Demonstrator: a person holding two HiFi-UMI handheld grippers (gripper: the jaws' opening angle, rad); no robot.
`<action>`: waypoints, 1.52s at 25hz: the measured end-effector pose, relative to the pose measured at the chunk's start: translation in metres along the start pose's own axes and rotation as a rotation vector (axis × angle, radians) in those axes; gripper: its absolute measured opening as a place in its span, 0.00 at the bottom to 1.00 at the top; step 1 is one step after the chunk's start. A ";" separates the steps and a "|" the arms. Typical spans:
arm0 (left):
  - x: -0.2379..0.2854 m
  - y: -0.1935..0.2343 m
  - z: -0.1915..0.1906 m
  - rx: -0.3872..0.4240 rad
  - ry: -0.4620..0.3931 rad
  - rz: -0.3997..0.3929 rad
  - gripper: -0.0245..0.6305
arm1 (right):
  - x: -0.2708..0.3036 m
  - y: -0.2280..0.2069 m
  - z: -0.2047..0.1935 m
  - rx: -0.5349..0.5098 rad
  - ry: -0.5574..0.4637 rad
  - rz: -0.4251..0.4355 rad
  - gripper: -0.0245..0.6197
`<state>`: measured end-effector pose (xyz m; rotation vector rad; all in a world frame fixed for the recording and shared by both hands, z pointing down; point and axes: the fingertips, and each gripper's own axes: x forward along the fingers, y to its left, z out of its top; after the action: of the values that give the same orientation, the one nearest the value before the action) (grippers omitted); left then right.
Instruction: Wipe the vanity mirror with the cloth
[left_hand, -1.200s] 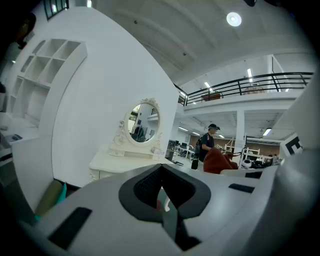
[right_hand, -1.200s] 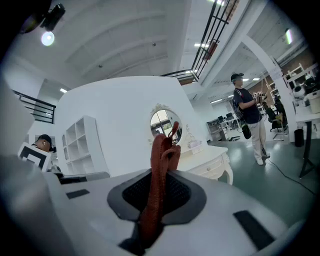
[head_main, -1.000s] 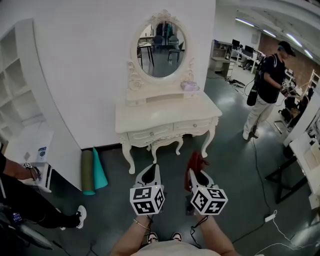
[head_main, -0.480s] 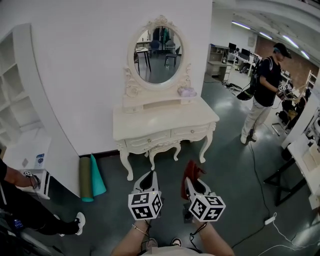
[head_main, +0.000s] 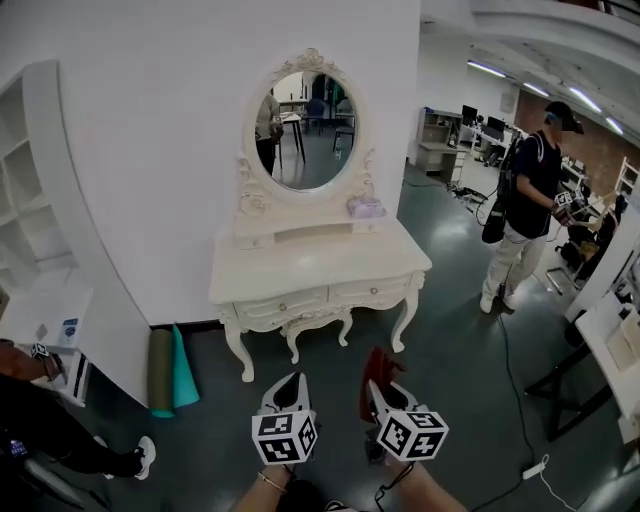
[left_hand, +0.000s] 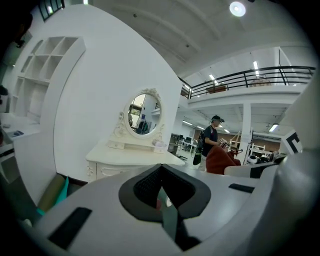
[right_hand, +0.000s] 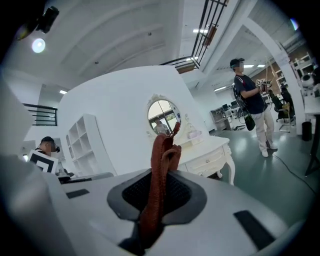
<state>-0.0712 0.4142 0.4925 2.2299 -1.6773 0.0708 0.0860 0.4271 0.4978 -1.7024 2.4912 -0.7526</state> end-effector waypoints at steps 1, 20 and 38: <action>0.005 0.000 0.000 0.005 0.007 0.007 0.04 | 0.004 -0.003 0.001 0.008 0.006 0.005 0.13; 0.181 0.066 0.065 0.035 -0.018 0.026 0.04 | 0.190 -0.053 0.066 0.022 -0.015 0.006 0.13; 0.305 0.182 0.102 -0.006 0.017 0.086 0.04 | 0.382 -0.063 0.098 0.038 0.039 -0.011 0.13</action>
<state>-0.1679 0.0581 0.5160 2.1464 -1.7613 0.1058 0.0157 0.0348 0.5283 -1.7067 2.4777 -0.8360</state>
